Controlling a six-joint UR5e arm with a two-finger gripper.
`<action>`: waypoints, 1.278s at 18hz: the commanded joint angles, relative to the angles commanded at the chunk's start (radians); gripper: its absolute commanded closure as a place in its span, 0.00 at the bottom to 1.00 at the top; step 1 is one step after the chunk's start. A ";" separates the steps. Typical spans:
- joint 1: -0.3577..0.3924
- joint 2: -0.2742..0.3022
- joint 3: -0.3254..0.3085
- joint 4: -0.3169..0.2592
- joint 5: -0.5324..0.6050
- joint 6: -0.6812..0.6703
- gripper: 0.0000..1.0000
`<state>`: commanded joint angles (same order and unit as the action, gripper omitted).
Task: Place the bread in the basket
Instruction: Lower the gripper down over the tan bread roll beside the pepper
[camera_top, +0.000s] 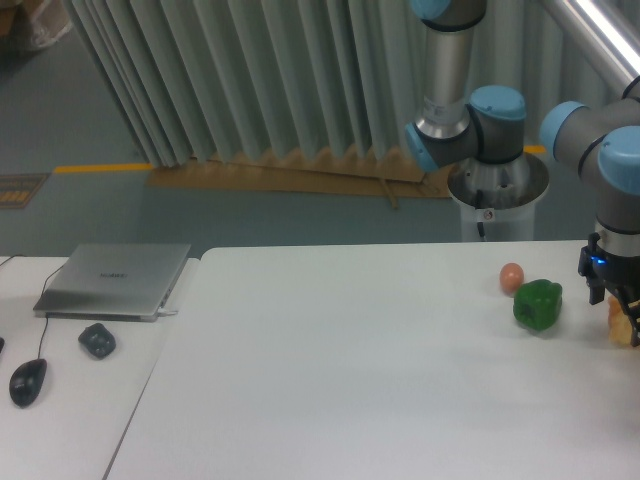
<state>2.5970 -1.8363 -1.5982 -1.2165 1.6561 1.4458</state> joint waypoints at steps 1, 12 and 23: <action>-0.001 0.000 -0.002 0.000 -0.001 -0.021 0.00; 0.009 0.026 -0.087 0.003 -0.009 -0.331 0.00; 0.075 0.042 -0.137 0.002 -0.007 -0.317 0.00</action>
<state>2.6722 -1.7947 -1.7349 -1.2149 1.6490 1.1290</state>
